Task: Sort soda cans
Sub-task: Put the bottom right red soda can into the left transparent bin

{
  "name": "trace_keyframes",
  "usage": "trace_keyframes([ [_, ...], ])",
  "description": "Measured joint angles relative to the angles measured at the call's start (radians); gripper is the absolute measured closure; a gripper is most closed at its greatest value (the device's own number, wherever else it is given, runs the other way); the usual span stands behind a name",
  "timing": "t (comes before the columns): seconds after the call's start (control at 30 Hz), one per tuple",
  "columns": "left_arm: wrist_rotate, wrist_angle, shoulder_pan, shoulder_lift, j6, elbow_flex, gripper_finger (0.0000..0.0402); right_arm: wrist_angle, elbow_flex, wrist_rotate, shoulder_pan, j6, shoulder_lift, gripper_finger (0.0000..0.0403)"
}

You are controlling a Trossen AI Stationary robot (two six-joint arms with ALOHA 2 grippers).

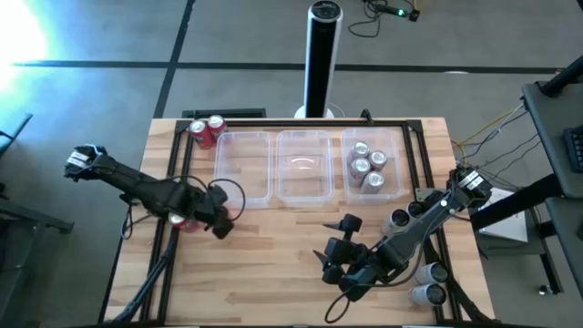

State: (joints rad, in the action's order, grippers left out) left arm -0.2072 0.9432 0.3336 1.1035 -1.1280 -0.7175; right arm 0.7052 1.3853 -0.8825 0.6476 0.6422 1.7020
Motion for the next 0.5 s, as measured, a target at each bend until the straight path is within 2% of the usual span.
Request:
trace_keyframes([
  [0.2, -0.02, -0.012, 0.0, 0.042, -0.017, 0.006, 0.0065, 0.0, -0.001, 0.001, 0.0, 0.011, 0.0, 0.0035],
  [0.4, -0.024, -0.042, 0.006, 0.097, 0.04, 0.007, 0.0119, 0.0, -0.002, 0.044, 0.0, 0.025, 0.0, 0.0035],
  [0.5, -0.006, -0.042, 0.033, 0.111, 0.073, -0.018, 0.0122, 0.008, -0.002, 0.072, 0.0, 0.038, 0.0, 0.0035],
])
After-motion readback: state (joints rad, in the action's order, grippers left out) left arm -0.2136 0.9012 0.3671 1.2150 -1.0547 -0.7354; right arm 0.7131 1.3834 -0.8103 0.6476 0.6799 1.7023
